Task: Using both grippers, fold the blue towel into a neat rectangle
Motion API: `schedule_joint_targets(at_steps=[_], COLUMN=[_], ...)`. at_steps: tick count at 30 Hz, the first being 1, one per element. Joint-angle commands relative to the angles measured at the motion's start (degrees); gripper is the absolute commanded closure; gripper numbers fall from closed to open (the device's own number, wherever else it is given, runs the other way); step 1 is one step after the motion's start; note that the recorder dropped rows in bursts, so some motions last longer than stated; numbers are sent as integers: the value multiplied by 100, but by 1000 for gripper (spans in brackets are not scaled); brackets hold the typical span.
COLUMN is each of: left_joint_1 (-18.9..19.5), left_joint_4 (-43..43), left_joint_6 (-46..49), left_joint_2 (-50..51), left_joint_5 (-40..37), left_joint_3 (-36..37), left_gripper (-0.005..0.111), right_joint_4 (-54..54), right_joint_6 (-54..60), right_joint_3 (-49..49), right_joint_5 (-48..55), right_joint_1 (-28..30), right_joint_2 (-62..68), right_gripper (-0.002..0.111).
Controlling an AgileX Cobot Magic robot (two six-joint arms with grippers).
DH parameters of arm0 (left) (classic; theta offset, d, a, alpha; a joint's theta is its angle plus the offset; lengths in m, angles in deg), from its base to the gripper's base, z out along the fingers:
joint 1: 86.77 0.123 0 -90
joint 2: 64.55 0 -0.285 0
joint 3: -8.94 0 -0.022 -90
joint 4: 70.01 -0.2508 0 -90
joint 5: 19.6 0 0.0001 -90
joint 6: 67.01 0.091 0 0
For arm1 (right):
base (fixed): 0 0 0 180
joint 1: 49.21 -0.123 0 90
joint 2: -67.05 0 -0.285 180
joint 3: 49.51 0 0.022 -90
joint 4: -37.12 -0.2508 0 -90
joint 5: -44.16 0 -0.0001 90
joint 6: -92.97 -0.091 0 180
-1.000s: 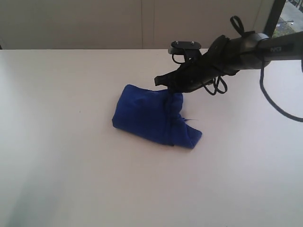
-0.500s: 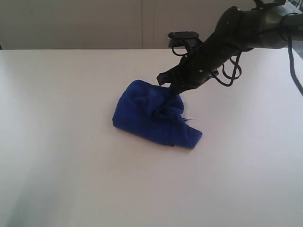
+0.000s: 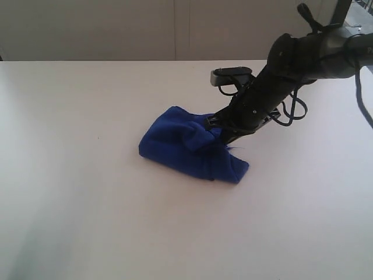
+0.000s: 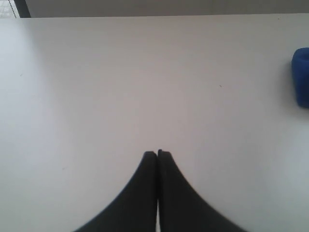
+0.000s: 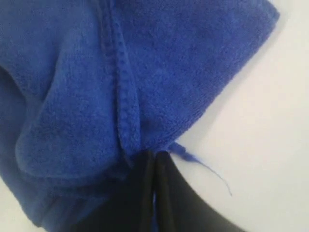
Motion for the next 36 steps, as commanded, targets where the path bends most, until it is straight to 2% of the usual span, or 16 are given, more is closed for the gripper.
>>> schedule_joint_targets(at_steps=[1,10,28,36], left_joint_1=[13,13,13,13], left_joint_4=[10,10,10,10], left_joint_6=[0,0,0,0], left_joint_2=[-28,-28,-28,-28], left_joint_5=[29,29,29,29], left_joint_3=[24,24,24,24], left_gripper=[107,107,107,107], right_joint_4=[23,34,-146,-146], right_joint_6=[-90,-90,-90,-90], right_joint_3=[-33,-132,-2005,-2205], right_joint_5=[-220,-174,-1004,-1107], right_joint_1=[10,10,10,10], right_joint_2=[-60,-499,-1791,-1848], right_gripper=[108,108,108,108])
